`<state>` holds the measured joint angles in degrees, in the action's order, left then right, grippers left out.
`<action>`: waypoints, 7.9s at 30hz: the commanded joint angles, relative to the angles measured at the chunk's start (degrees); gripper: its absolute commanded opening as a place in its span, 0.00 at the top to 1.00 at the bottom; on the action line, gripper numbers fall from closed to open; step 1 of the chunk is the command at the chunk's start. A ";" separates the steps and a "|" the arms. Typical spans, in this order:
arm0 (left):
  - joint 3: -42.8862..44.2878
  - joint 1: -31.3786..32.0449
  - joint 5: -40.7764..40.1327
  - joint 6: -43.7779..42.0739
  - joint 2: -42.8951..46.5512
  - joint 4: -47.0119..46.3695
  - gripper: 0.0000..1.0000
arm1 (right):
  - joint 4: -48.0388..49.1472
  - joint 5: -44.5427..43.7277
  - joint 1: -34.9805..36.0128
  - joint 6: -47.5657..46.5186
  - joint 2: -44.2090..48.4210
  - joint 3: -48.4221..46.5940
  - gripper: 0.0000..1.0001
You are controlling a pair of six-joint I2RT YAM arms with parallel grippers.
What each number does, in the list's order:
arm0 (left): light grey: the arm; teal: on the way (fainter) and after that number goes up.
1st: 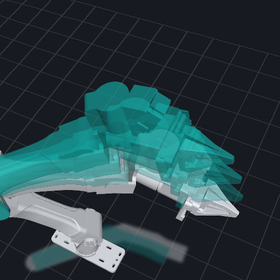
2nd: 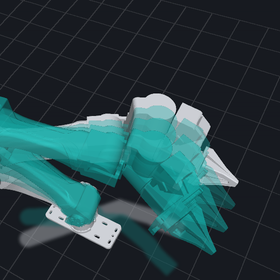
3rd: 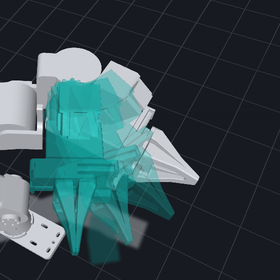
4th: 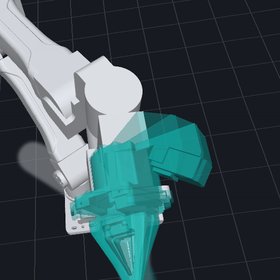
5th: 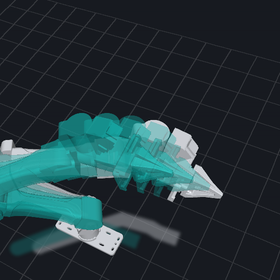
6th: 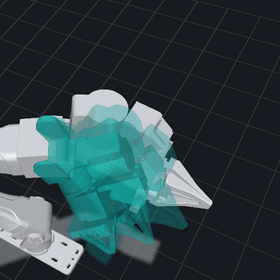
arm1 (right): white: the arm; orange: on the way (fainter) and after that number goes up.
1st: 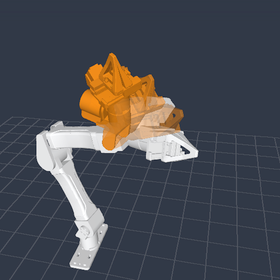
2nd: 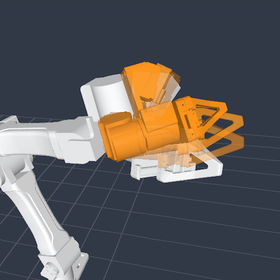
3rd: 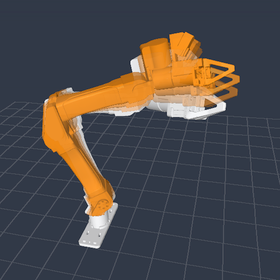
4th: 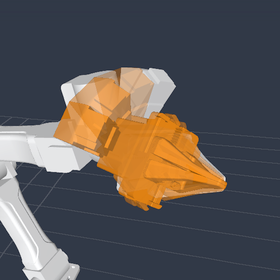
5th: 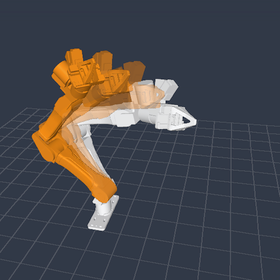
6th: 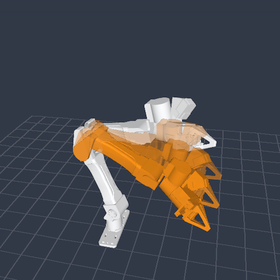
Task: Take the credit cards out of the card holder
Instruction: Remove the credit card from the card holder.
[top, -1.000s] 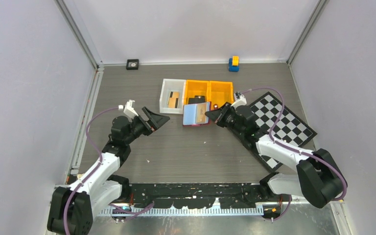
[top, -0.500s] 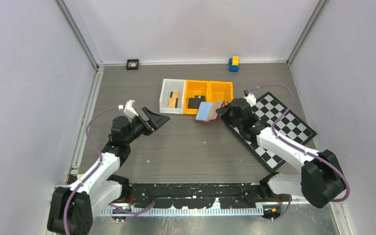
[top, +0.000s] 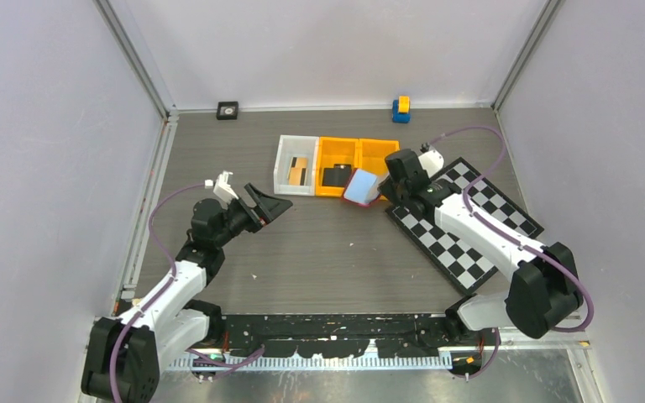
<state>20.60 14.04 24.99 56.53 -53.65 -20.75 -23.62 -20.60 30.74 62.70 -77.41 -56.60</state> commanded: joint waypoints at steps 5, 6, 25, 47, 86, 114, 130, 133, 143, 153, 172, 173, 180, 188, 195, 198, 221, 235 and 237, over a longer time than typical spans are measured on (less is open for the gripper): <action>0.67 -0.42 1.29 -0.89 -0.05 -3.63 0.05 | -1.11 -8.12 -0.28 -6.66 3.94 -0.85 0.99; 0.67 -0.42 1.34 -0.86 -0.14 -3.78 0.05 | -0.72 -7.81 -0.49 -8.41 3.97 -0.46 0.99; 0.17 5.28 4.58 -0.84 -7.08 -14.71 0.11 | 32.53 23.83 -3.50 -18.14 9.75 17.37 1.00; 5.59 13.02 0.98 -1.06 -16.34 -19.08 0.22 | 42.10 31.11 -3.56 -15.86 7.36 20.34 1.00; 11.34 28.24 -17.32 -36.62 -29.41 -20.14 0.00 | 41.38 22.70 -3.52 -20.24 15.57 24.32 1.00; 27.45 27.63 -2.66 -36.57 -54.16 -21.89 0.00 | 42.25 23.18 -4.59 -16.72 10.05 24.38 0.99; 31.33 31.31 -5.61 -41.16 -59.84 -21.03 0.00 | 42.33 22.72 -4.73 -16.12 8.49 24.52 1.00; 33.80 32.99 -7.23 -43.67 -61.49 -18.13 0.00 | 42.42 22.77 -4.75 -16.00 7.94 24.44 1.00; 37.10 34.65 -6.85 -44.41 -63.73 -15.52 0.00 | 42.95 22.66 -4.73 -15.53 7.36 24.65 1.00; 31.32 35.57 -10.05 -42.87 -52.67 -18.90 0.00 | 42.64 22.46 -4.74 -16.34 7.30 24.47 1.00; 21.35 34.03 -17.80 -34.50 -11.36 7.84 0.00 | 42.07 22.79 -4.74 -16.73 10.07 24.74 1.00; 22.77 34.03 -17.12 -35.04 -12.11 10.32 0.00 | 42.07 22.91 -4.73 -16.71 9.94 24.70 1.00; 23.46 33.77 -19.07 -35.72 -13.87 11.86 0.00 | 42.34 23.39 -4.73 -16.44 9.56 24.69 1.00; 21.71 22.61 -5.87 -21.91 -18.96 7.31 0.00 | 42.35 23.37 -4.76 -16.14 10.23 24.86 0.99; 22.11 18.52 -0.86 -18.72 -22.03 6.79 0.00 | 42.53 23.88 -4.74 -16.03 12.01 25.27 1.00; 19.44 18.41 -2.26 -16.65 -20.87 1.61 0.00 | 43.38 25.77 -4.73 -16.03 11.60 24.96 1.00; 28.55 26.20 -19.10 -26.32 -27.96 17.52 0.00 | 46.93 33.91 0.91 -17.87 4.90 20.45 1.00; 26.98 16.90 -20.03 -17.52 -32.30 21.47 0.20 | 41.49 26.14 1.18 -18.92 9.65 21.04 1.00; 25.64 15.62 -20.16 -16.82 -29.98 20.10 0.20 | 39.81 23.81 1.10 -18.88 10.69 21.09 1.00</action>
<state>49.52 33.19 2.85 34.94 -87.31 3.25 16.25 8.54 31.68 44.27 -71.00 -33.61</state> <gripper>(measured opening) 0.805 0.058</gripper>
